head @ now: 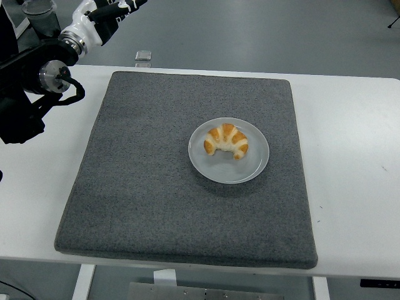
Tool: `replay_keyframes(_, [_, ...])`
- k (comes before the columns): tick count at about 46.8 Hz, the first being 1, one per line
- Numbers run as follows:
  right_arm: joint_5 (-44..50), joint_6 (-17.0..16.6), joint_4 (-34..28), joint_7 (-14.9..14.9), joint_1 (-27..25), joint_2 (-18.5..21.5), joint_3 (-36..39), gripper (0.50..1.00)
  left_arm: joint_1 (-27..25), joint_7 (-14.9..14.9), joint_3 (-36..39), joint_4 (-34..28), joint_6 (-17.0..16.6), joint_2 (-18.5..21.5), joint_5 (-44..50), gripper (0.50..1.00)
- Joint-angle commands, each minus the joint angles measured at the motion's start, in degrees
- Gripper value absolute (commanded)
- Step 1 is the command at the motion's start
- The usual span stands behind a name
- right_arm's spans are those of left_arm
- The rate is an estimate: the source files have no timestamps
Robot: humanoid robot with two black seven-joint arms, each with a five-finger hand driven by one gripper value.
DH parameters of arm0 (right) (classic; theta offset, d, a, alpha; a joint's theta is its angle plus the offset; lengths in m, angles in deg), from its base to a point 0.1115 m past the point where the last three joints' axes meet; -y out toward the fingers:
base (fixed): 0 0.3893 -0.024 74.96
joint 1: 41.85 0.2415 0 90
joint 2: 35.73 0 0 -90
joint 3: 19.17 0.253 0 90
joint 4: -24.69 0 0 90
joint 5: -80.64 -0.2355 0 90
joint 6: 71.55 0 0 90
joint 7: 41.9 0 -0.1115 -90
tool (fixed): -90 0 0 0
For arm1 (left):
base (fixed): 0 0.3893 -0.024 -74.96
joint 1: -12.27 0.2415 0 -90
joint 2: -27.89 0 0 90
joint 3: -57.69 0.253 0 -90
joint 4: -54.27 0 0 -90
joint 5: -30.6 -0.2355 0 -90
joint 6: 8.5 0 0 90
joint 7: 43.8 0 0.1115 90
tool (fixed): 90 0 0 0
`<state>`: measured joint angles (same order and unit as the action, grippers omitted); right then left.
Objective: Place the bread on the plate
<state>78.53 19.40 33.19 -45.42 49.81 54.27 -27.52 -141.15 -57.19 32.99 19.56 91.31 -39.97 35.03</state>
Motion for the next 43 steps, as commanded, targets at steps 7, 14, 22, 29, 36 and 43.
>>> replay_keyframes(7, [0.00,0.10,0.02,0.00,0.00,0.00,0.00,0.930,2.78,0.46,-4.20,-0.09,3.20,0.18,1.02,0.988])
replay_keyframes(14, [0.00,0.10,0.02,0.00,0.00,0.00,0.00,0.930,4.45,0.46,-7.29,-0.09,4.52,0.27,0.93,0.988])
replay_keyframes(22, [0.00,0.19,0.02,0.00,0.00,0.00,0.00,0.932,5.07,0.38,-7.29,-0.09,4.61,0.18,0.93,0.988])
replay_keyframes(29, [0.00,0.28,0.02,0.00,0.00,0.00,-0.09,0.930,5.42,0.29,-7.55,0.00,4.70,0.27,0.85,0.988])
replay_keyframes(36, [0.00,0.37,0.02,0.00,0.00,0.00,-0.09,0.930,5.95,0.11,-7.64,0.00,4.70,0.27,0.85,0.988])
replay_keyframes(43, [0.26,0.45,0.02,0.00,0.00,0.00,-0.26,0.930,6.30,0.11,-7.56,0.00,4.70,0.27,0.76,0.988])
